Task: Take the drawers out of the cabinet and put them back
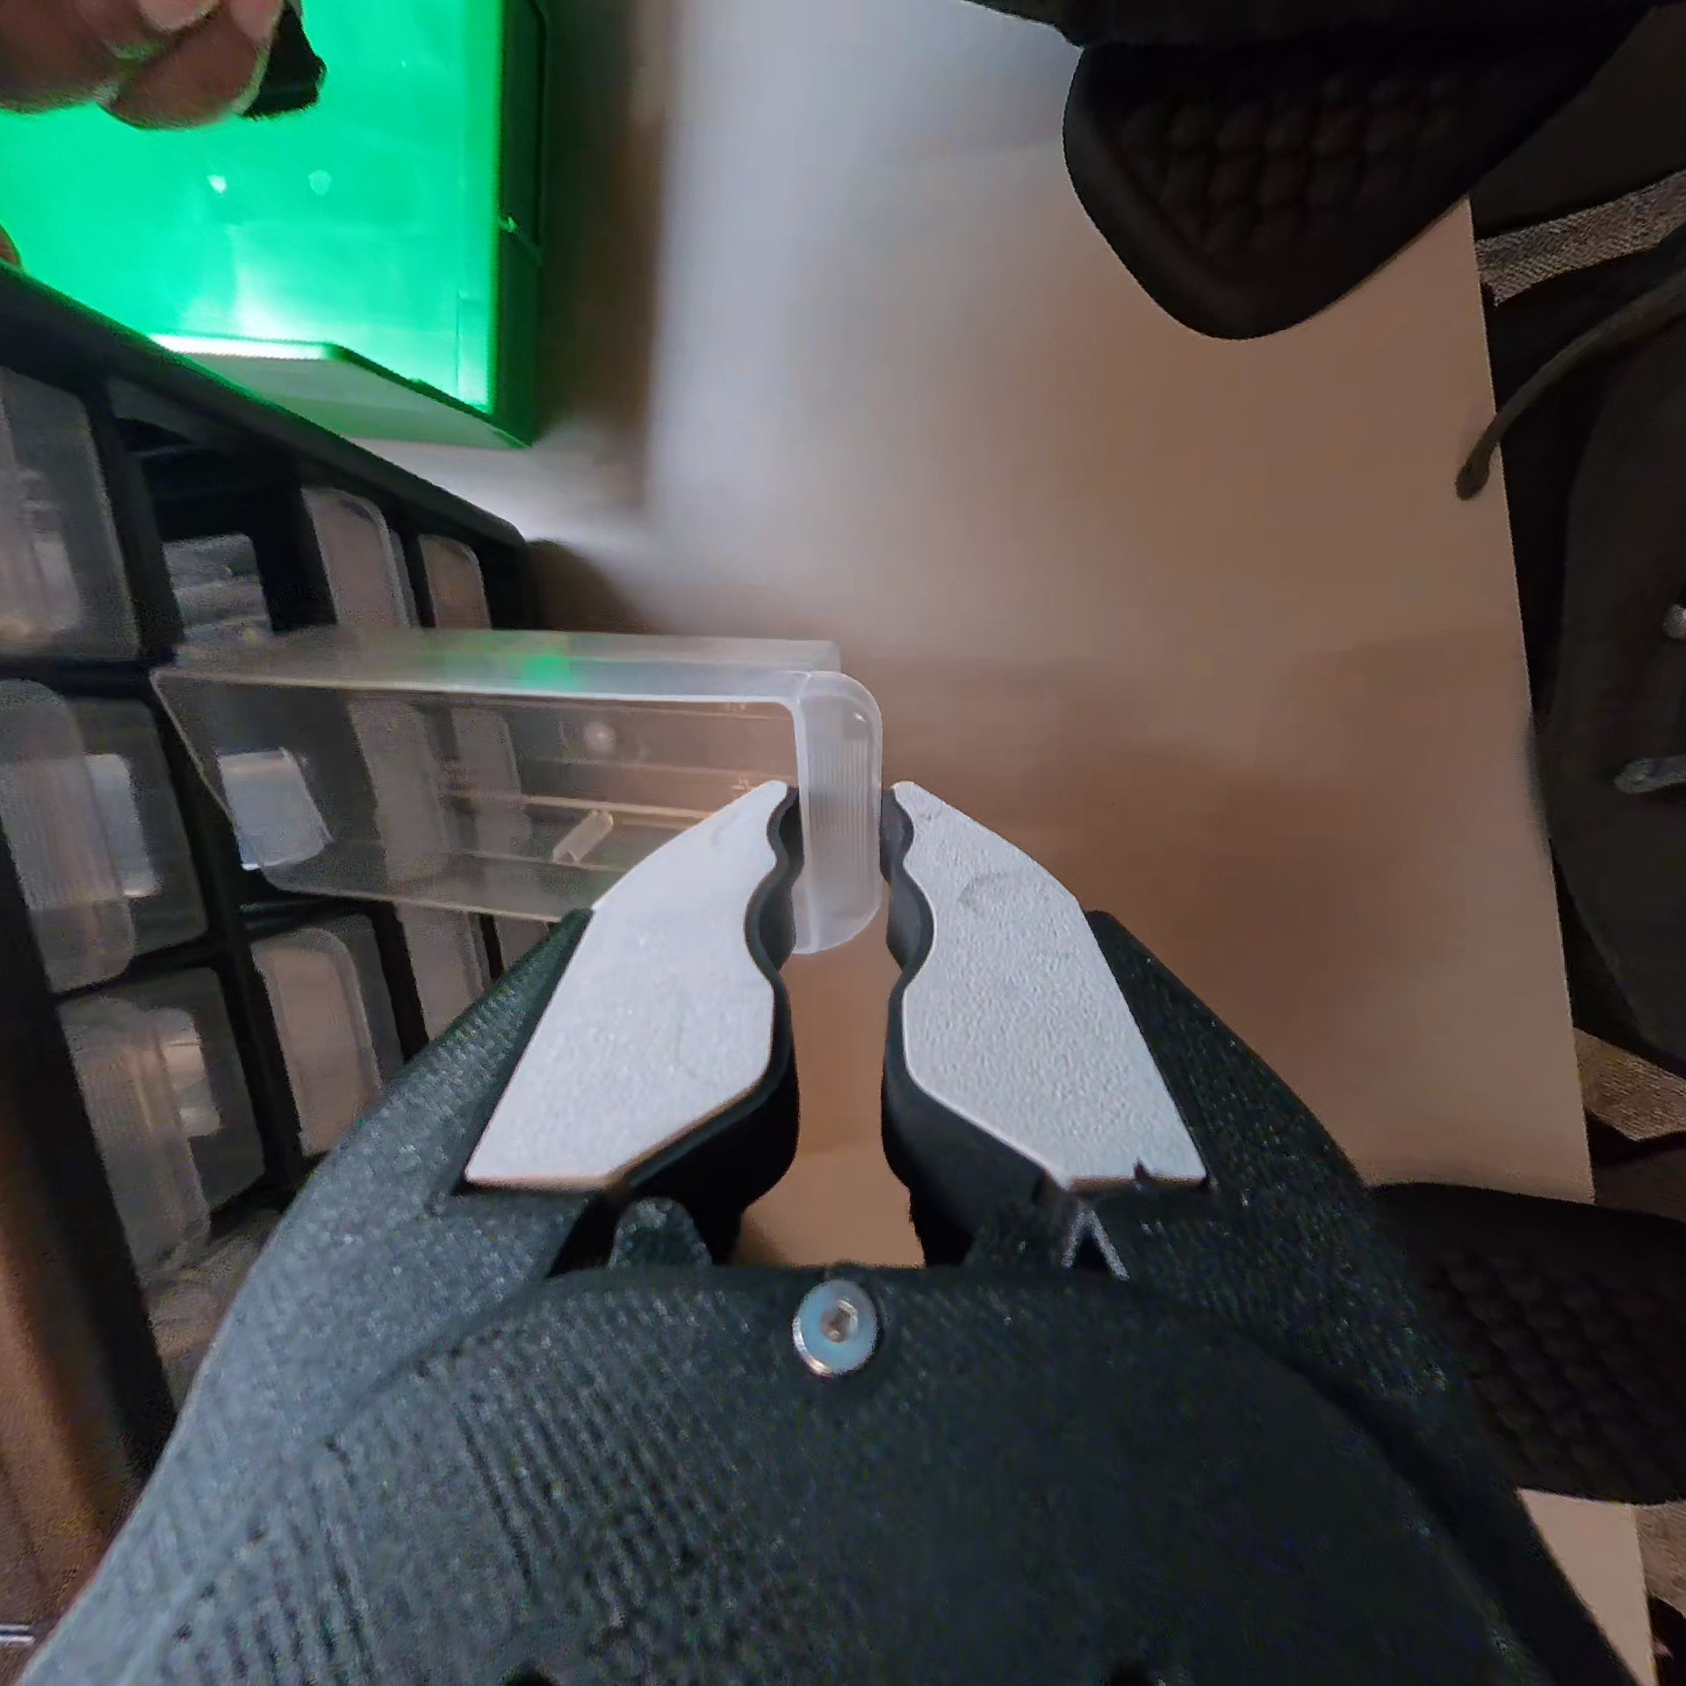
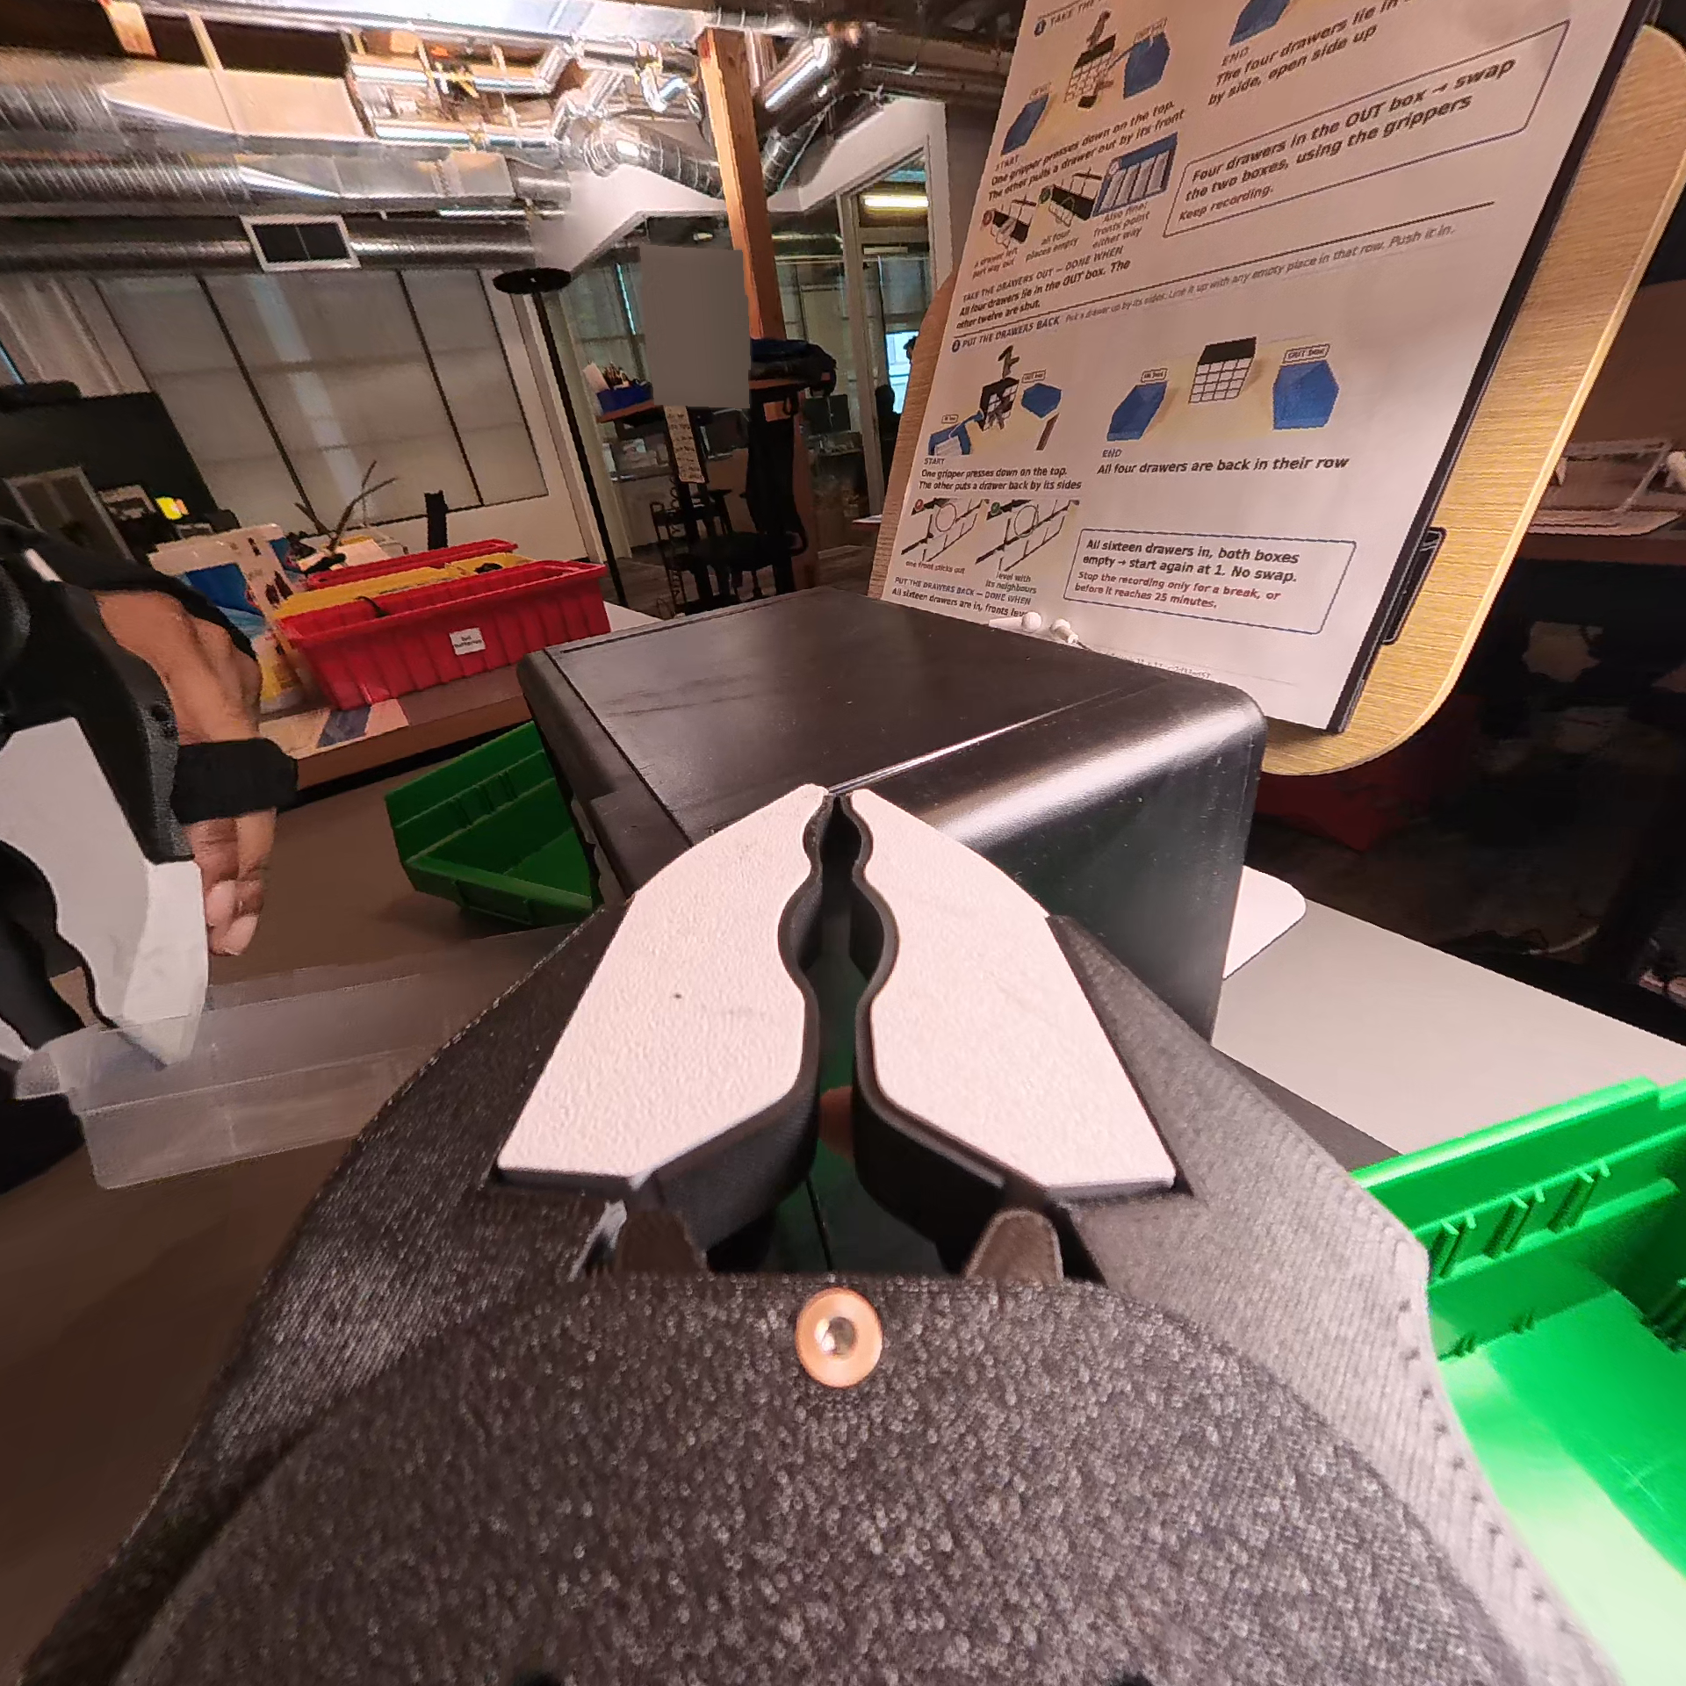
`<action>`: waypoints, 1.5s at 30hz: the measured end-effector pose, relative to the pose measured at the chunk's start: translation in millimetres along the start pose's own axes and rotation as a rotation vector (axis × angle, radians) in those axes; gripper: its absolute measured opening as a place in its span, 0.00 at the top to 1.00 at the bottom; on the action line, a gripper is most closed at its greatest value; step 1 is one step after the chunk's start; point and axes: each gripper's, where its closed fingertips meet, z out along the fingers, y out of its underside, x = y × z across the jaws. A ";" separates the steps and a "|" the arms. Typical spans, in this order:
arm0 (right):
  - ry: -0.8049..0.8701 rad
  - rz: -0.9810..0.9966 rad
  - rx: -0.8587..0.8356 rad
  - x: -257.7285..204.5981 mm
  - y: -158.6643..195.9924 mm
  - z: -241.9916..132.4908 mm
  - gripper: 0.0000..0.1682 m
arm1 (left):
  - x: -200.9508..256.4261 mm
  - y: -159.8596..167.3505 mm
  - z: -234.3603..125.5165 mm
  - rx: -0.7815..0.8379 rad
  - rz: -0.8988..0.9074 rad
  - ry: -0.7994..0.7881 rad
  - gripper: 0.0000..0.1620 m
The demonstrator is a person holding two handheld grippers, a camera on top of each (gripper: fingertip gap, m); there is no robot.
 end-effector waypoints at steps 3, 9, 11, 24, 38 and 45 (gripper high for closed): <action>-0.001 0.001 0.001 0.0 -0.1 -0.1 1.00 | 4.9 11.0 1.6 -0.034 -0.027 0.027 0.90; -0.006 0.009 0.006 0.0 0.0 0.0 1.00 | 1.5 12.4 5.4 -0.033 -0.036 0.022 0.90; -0.003 0.007 0.005 -0.1 0.0 0.0 1.00 | 1.3 8.7 7.6 -0.046 -0.030 0.029 0.90; 0.001 -0.002 -0.002 -0.2 0.1 0.1 1.00 | -2.5 -7.9 17.2 -0.204 -0.076 0.110 0.90; 0.005 -0.018 -0.016 -0.8 0.4 -1.3 1.00 | -26.6 -17.7 11.3 -0.385 -0.069 -0.004 0.89; -0.003 -0.008 -0.012 -1.0 0.4 -1.7 1.00 | -41.8 6.8 21.5 -0.353 0.000 -0.185 0.89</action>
